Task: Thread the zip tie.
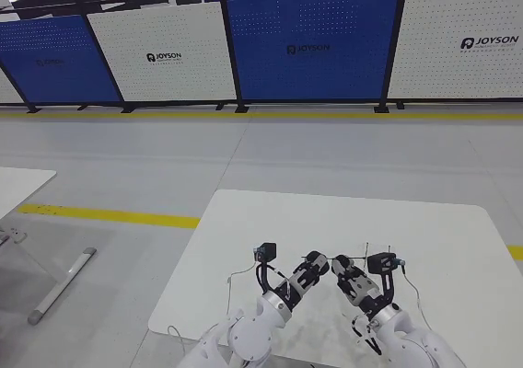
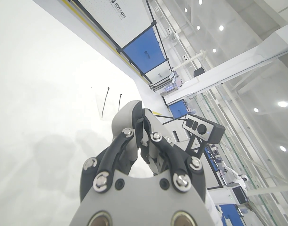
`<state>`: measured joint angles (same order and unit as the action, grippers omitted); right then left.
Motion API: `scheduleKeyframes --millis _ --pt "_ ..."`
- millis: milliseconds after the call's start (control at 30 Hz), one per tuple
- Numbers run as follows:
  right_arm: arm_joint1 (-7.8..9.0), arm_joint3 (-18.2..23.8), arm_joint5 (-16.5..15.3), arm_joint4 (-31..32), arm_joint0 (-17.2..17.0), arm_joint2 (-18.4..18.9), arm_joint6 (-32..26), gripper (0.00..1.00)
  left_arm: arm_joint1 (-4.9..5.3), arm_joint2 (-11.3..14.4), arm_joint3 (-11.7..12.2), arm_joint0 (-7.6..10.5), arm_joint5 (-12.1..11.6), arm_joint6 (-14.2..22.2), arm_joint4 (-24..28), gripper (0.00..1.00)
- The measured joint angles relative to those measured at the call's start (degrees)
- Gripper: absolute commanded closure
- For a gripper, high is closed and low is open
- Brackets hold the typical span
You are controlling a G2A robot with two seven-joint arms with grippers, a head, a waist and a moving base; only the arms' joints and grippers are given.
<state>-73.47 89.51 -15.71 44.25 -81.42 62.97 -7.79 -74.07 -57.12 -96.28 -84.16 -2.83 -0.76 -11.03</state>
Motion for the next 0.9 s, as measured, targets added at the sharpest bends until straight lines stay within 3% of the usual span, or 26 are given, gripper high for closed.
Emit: scheduleKeyframes --millis 467,800,900 --pt "-0.08 -0.8 -0.5 -1.7 0.8 -0.2 -2.0 1.00 0.19 -0.1 -0.6 -0.72 -3.7 0.8 -0.7 1.00" --pt "-0.09 -1.0 -0.4 -2.0 0.7 -0.2 -2.2 1.00 0.17 -0.4 -0.6 -0.90 -3.2 -0.2 -0.6 1.00" --pt "-0.04 -1.0 -0.4 -2.0 0.5 0.0 -2.0 0.92 0.09 -0.5 -0.4 -0.72 -2.3 -0.6 -0.1 1.00"
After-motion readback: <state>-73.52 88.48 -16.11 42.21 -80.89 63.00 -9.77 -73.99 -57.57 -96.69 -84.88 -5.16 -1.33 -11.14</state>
